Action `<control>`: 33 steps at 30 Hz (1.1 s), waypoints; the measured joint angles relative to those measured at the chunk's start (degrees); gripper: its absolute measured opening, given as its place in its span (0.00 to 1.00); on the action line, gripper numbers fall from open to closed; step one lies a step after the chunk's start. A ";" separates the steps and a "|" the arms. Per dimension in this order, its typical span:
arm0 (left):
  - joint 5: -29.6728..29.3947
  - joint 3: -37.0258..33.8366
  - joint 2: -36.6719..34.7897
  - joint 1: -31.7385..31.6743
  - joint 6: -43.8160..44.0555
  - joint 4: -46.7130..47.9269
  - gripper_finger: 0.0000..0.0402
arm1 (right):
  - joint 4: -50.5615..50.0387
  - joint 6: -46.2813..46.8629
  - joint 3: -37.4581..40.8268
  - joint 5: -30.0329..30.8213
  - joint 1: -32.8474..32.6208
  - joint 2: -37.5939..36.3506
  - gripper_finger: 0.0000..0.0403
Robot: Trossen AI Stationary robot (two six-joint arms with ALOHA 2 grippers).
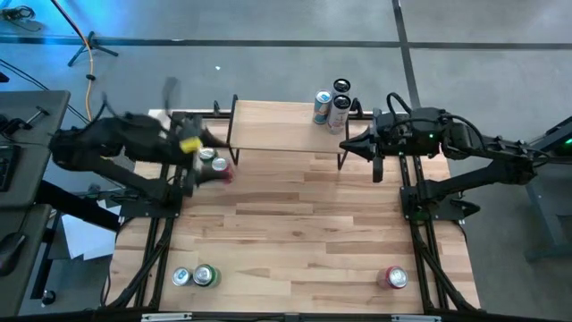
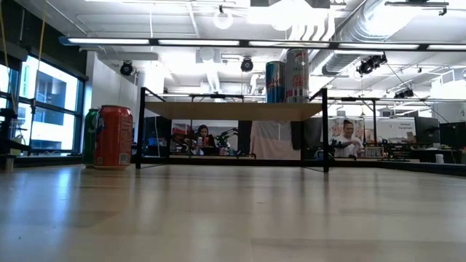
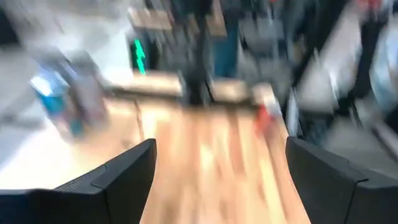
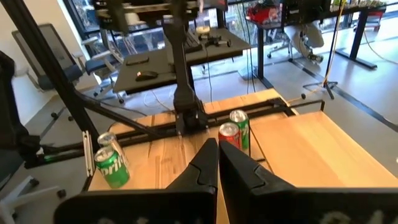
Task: Place canned beverage on shelf
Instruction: Put the blue soda can on the shelf aligned with the other blue soda can
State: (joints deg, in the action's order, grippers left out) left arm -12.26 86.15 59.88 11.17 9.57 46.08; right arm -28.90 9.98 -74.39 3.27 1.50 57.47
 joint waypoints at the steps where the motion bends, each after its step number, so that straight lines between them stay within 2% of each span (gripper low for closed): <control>1: 0.61 2.65 2.20 1.79 1.35 4.98 0.79 | -0.82 0.00 0.00 0.00 0.00 0.00 0.00; 3: 3.52 7.18 6.82 5.16 4.93 14.66 0.79 | -2.46 0.02 0.00 0.00 0.00 0.00 0.00; 6: 9.35 11.99 11.90 10.40 14.34 24.23 0.79 | -5.39 0.21 0.00 0.00 0.00 0.00 0.00; 10: 16.77 12.96 16.17 17.68 28.76 29.20 0.79 | -7.93 0.03 0.00 -0.07 0.00 0.00 0.00; 12: 17.84 12.98 17.40 21.83 34.60 30.70 0.78 | -8.29 0.02 0.00 -0.07 0.00 0.00 0.00; 15: 16.39 13.00 18.66 28.21 43.39 32.56 0.78 | -8.21 0.02 0.00 -0.05 0.00 0.00 0.00; 19: 9.76 13.00 20.84 37.14 55.22 33.44 0.78 | -8.23 0.02 0.00 -0.04 0.00 0.00 0.00; 23: 3.32 13.02 24.61 44.85 63.31 36.98 0.78 | -8.51 0.02 0.00 -0.04 0.00 0.00 0.00; 28: 1.59 13.00 30.96 51.37 63.42 39.84 0.78 | -10.03 0.02 0.00 -0.02 0.02 0.00 0.00; 33: 2.12 13.00 36.02 53.96 64.47 40.59 0.78 | -11.40 0.02 0.00 -0.02 0.00 0.00 0.00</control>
State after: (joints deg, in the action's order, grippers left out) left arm -10.14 99.15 95.91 65.13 74.04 86.67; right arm -40.30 10.00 -74.39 3.25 1.50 57.47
